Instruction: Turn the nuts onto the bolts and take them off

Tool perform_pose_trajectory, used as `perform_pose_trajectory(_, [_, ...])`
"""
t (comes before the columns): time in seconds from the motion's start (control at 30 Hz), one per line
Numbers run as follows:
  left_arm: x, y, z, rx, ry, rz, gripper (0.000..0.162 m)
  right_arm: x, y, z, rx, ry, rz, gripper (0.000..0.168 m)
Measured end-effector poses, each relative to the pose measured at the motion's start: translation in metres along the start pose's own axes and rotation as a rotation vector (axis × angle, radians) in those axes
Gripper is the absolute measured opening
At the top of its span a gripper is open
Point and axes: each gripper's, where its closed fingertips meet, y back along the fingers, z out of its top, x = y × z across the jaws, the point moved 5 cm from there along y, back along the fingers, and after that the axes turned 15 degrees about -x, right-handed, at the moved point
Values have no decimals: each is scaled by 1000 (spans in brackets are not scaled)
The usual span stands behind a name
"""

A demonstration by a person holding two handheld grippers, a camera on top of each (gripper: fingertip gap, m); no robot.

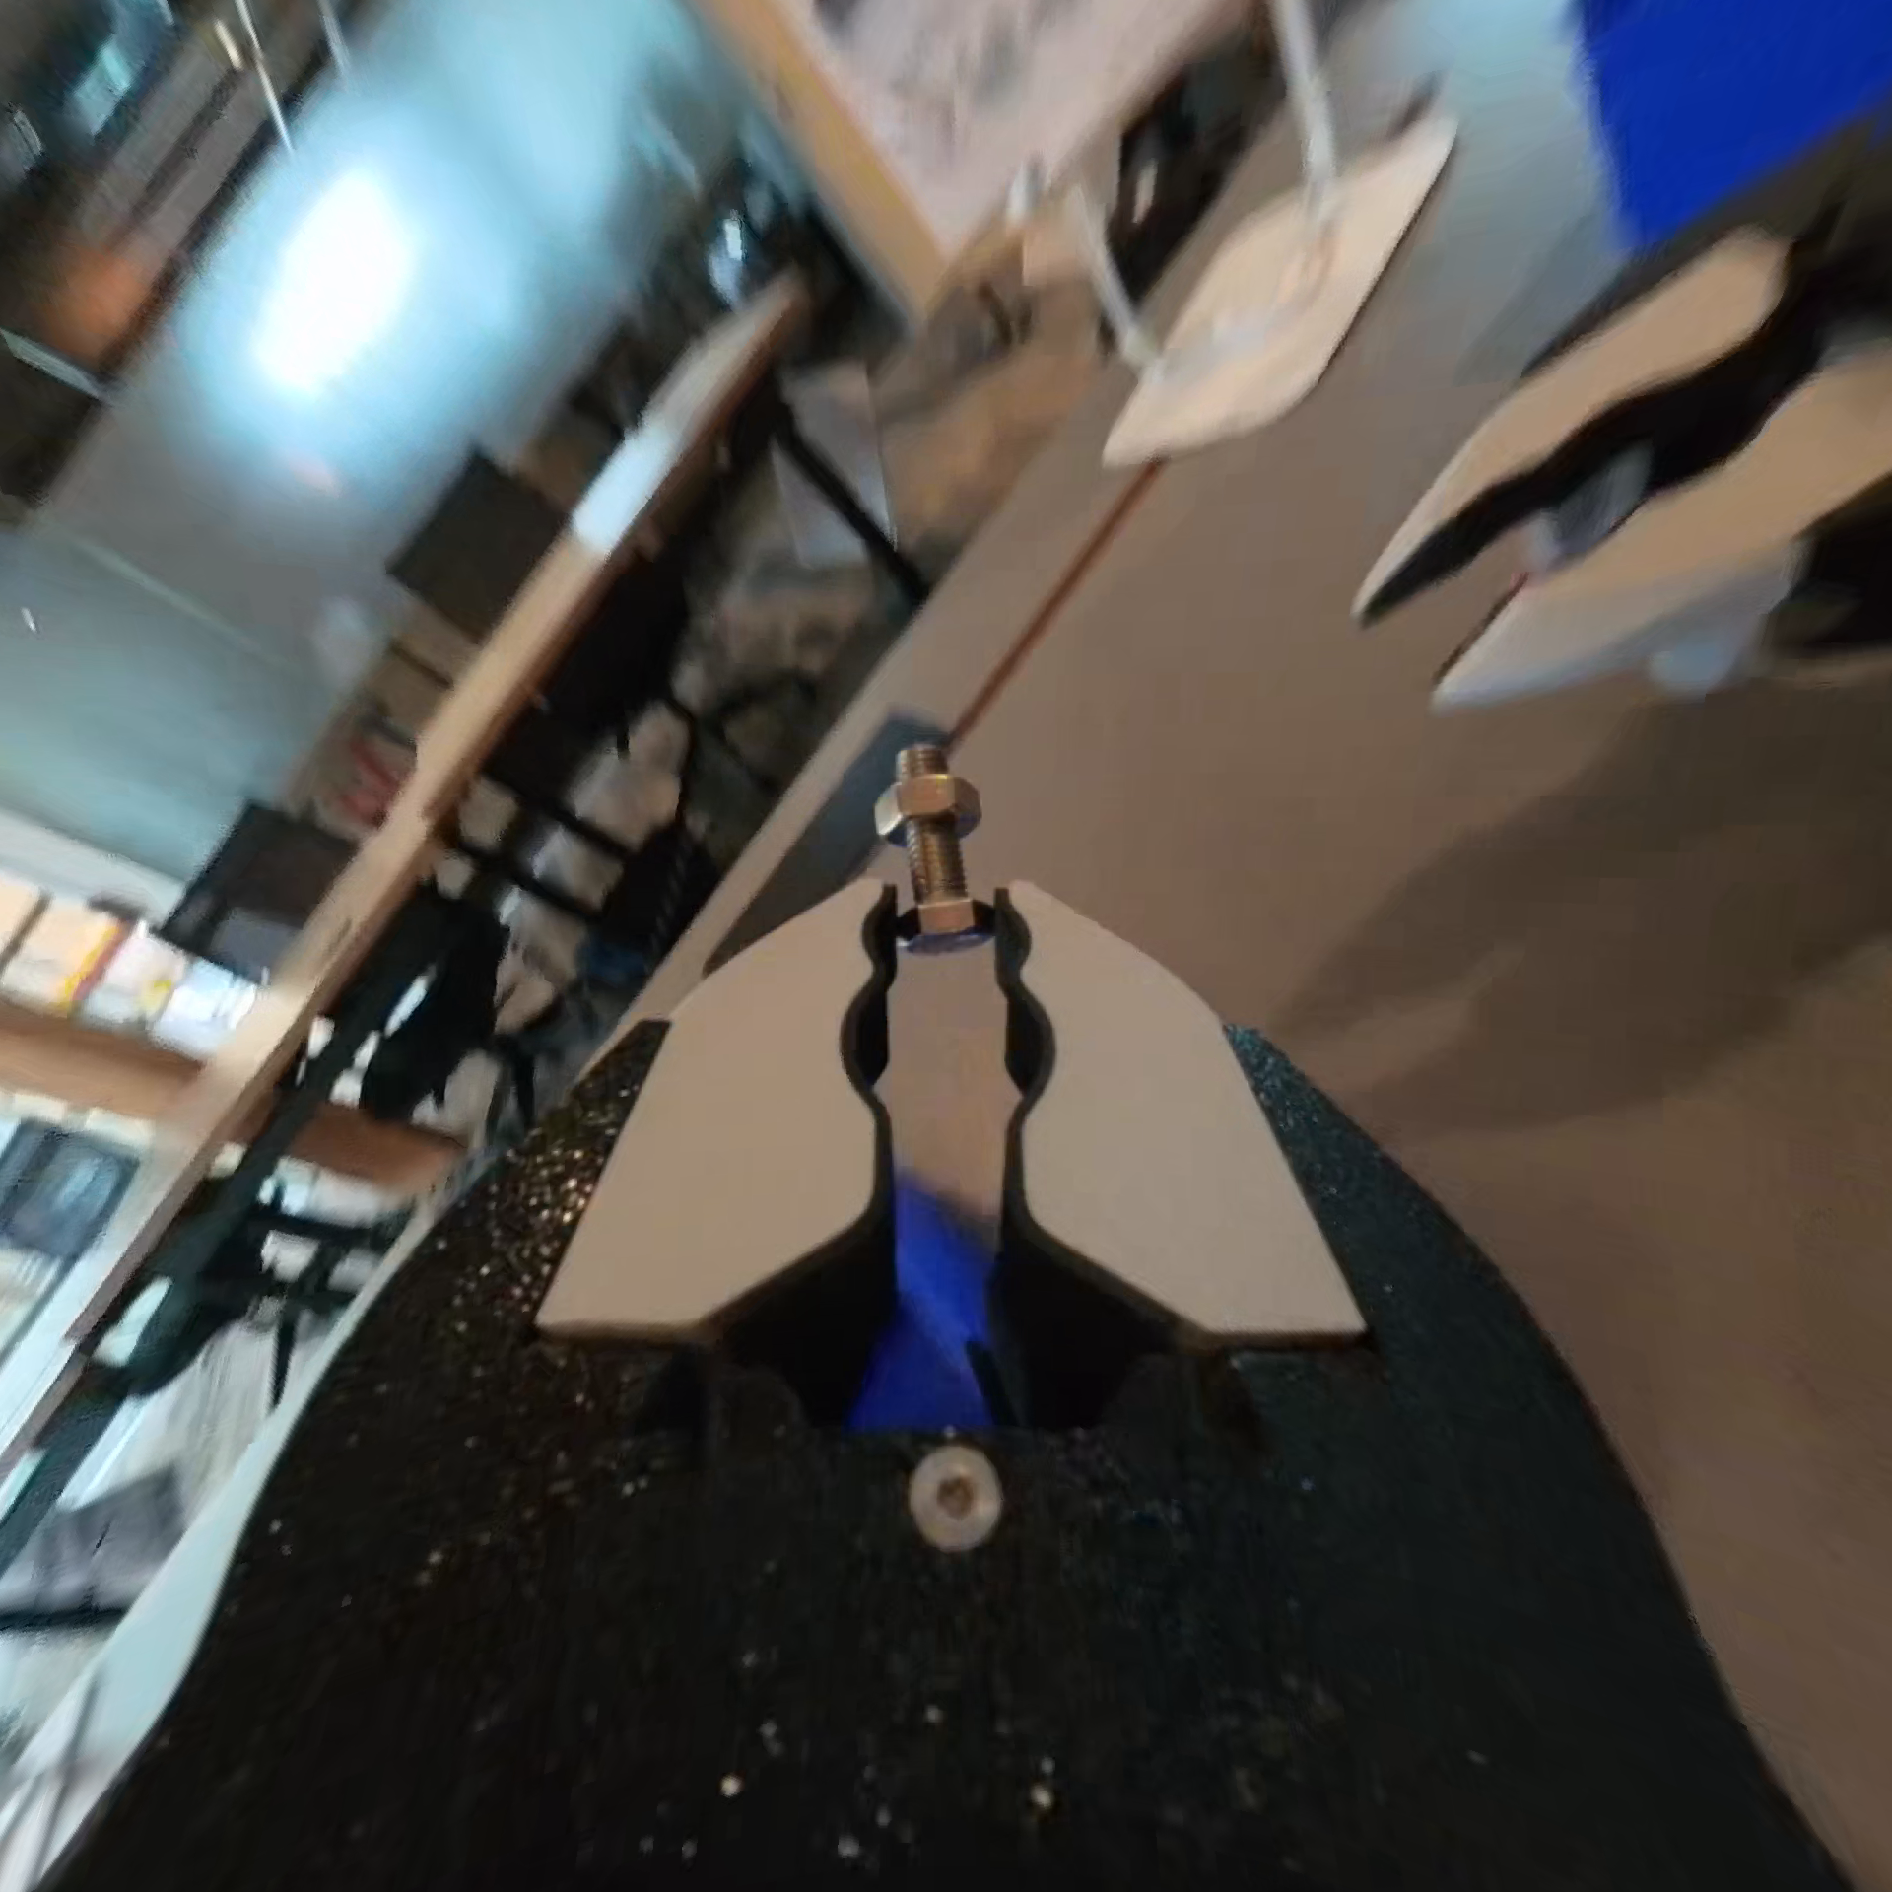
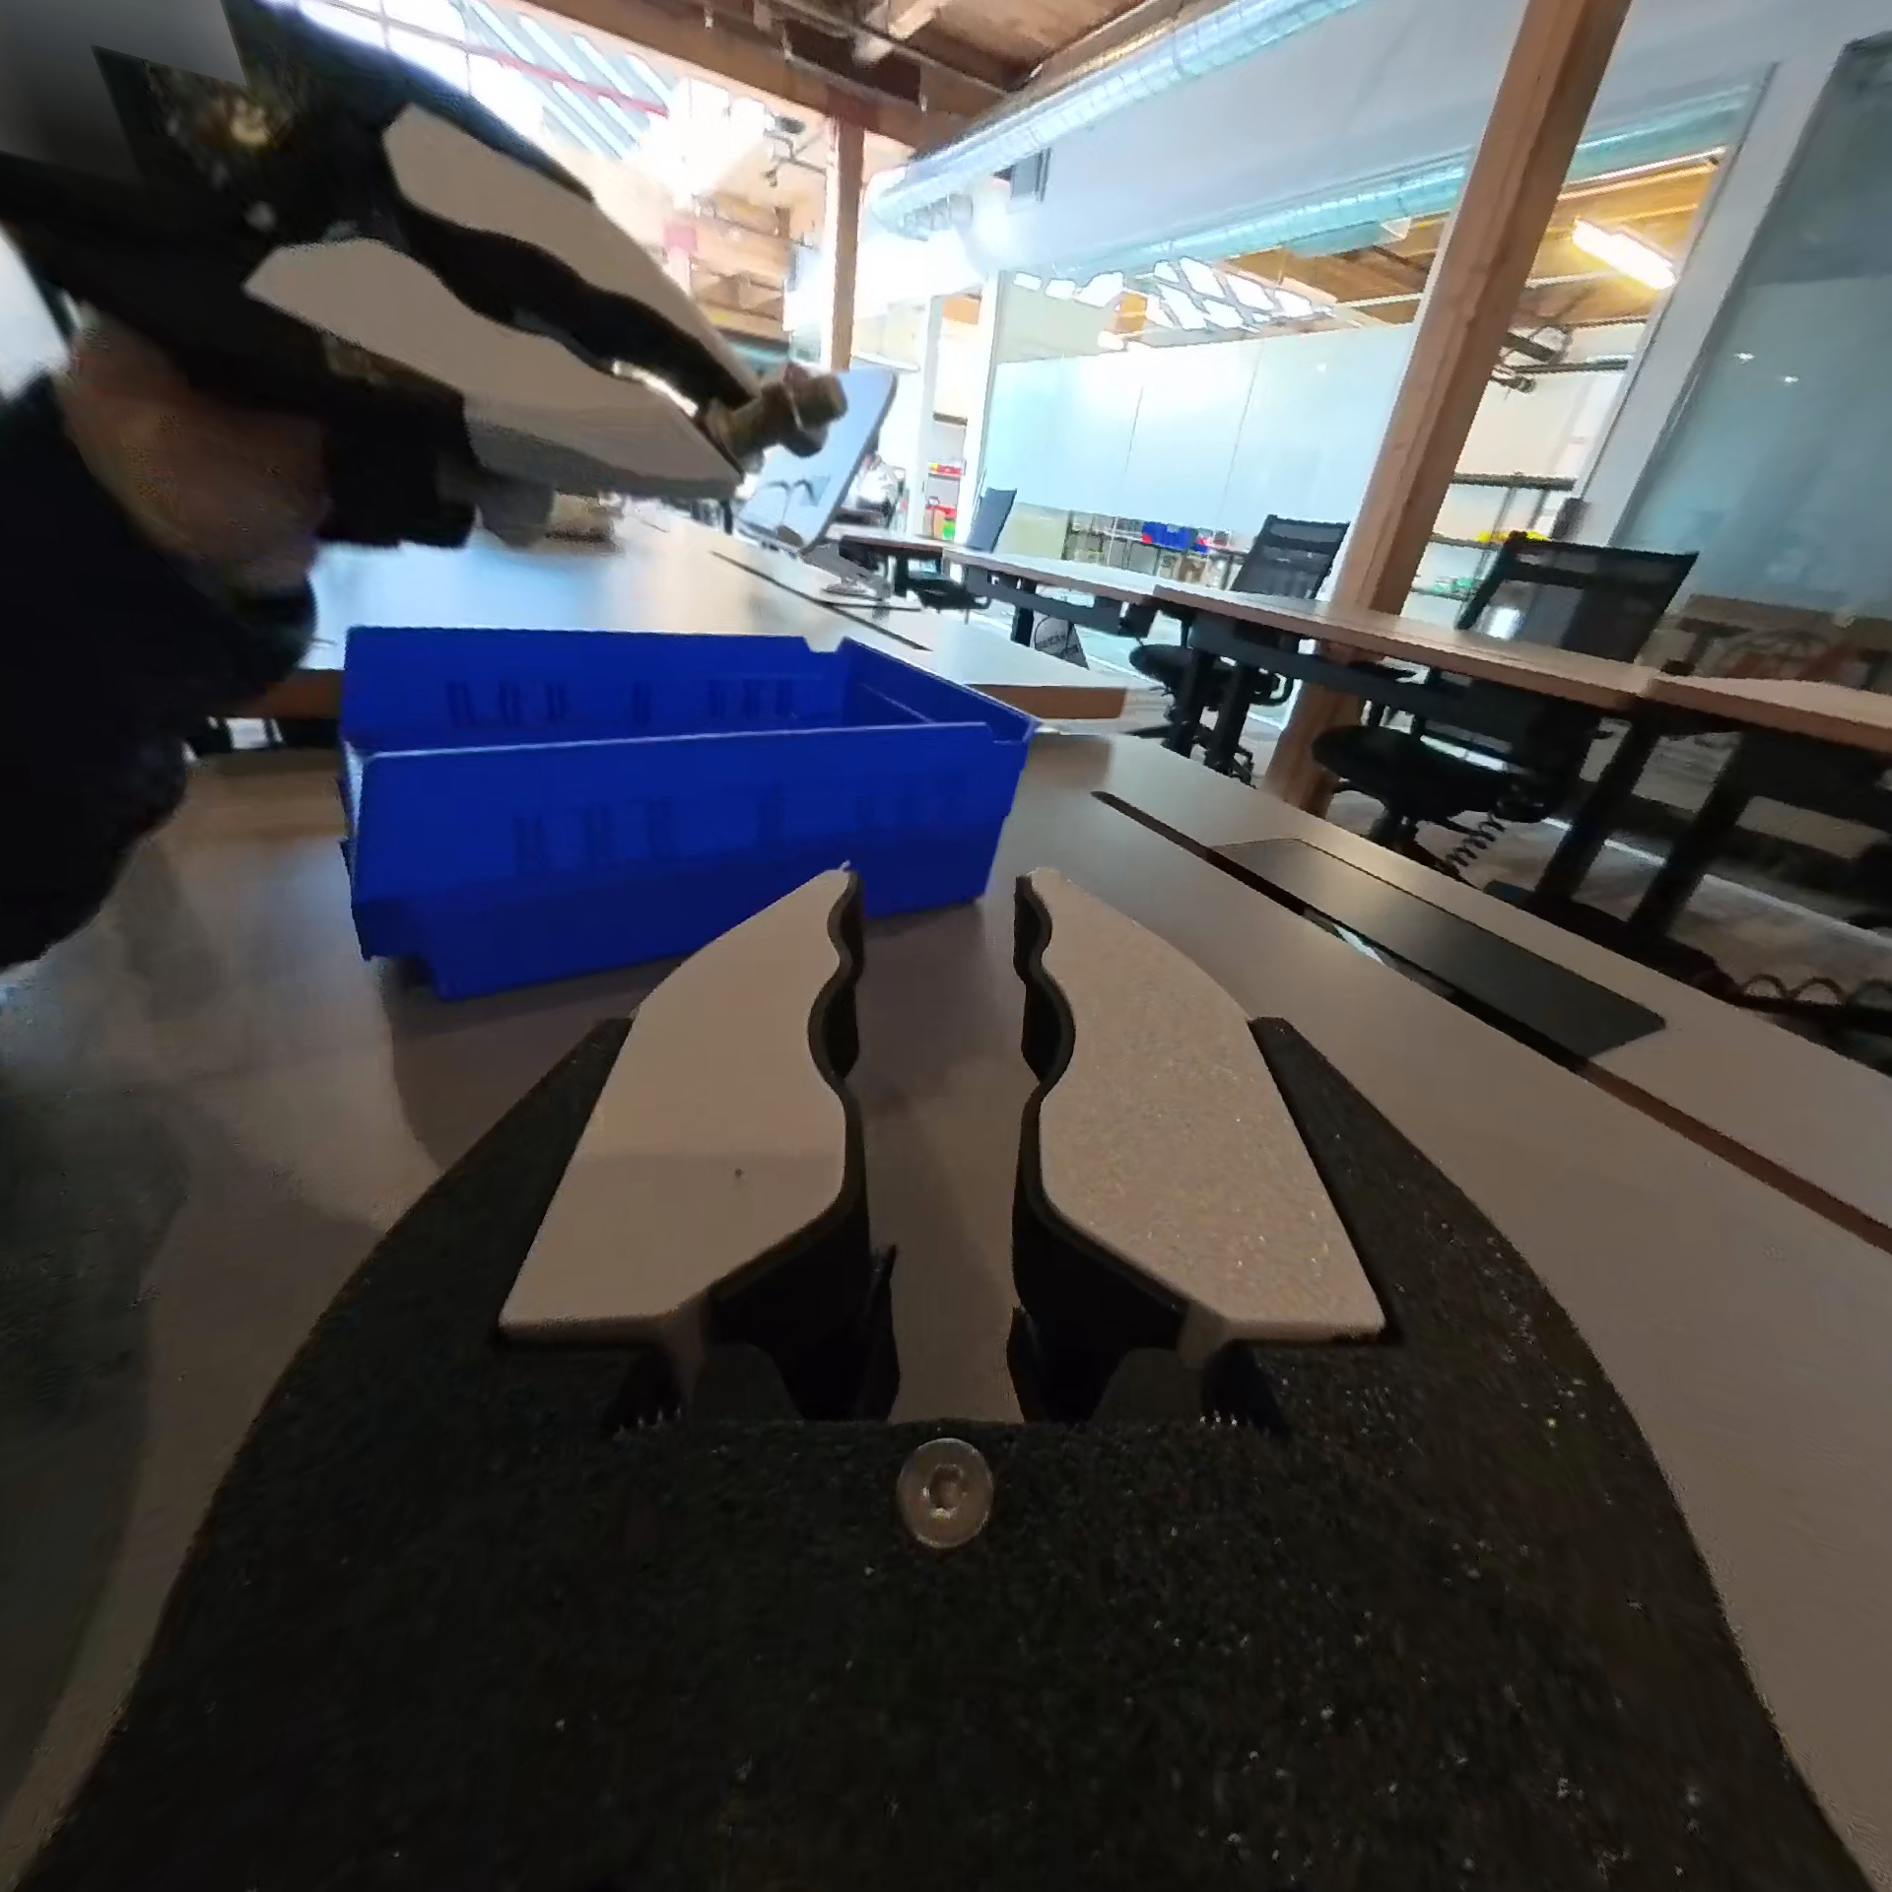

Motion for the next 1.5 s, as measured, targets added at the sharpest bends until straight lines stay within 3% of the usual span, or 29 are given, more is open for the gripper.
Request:
perform_pose_trajectory(0.13, [-67,-49,10,-149,-51,-73,17,-22,34,-13,31,-12,-10,28])
perform_pose_trajectory(0.23, [-100,-76,5,-260,66,-146,17,-40,56,-19,34,-48,-63,31])
perform_pose_trajectory(0.4, [-130,-118,-19,-367,213,-318,17,-69,74,-3,-148,-138,-238,26])
perform_pose_trajectory(0.5, [-134,-133,-28,-390,264,-365,17,-72,76,-3,-137,-201,-222,29])
perform_pose_trajectory(0.83, [-140,-115,-23,-560,287,-503,0,-69,71,-17,-6,-425,-164,36])
perform_pose_trajectory(1.23, [-136,-128,-39,-434,397,-485,0,-56,63,-25,102,-358,-120,35])
perform_pose_trajectory(1.5, [-101,-114,-38,-562,437,-242,0,-53,61,-27,132,-345,-92,35])
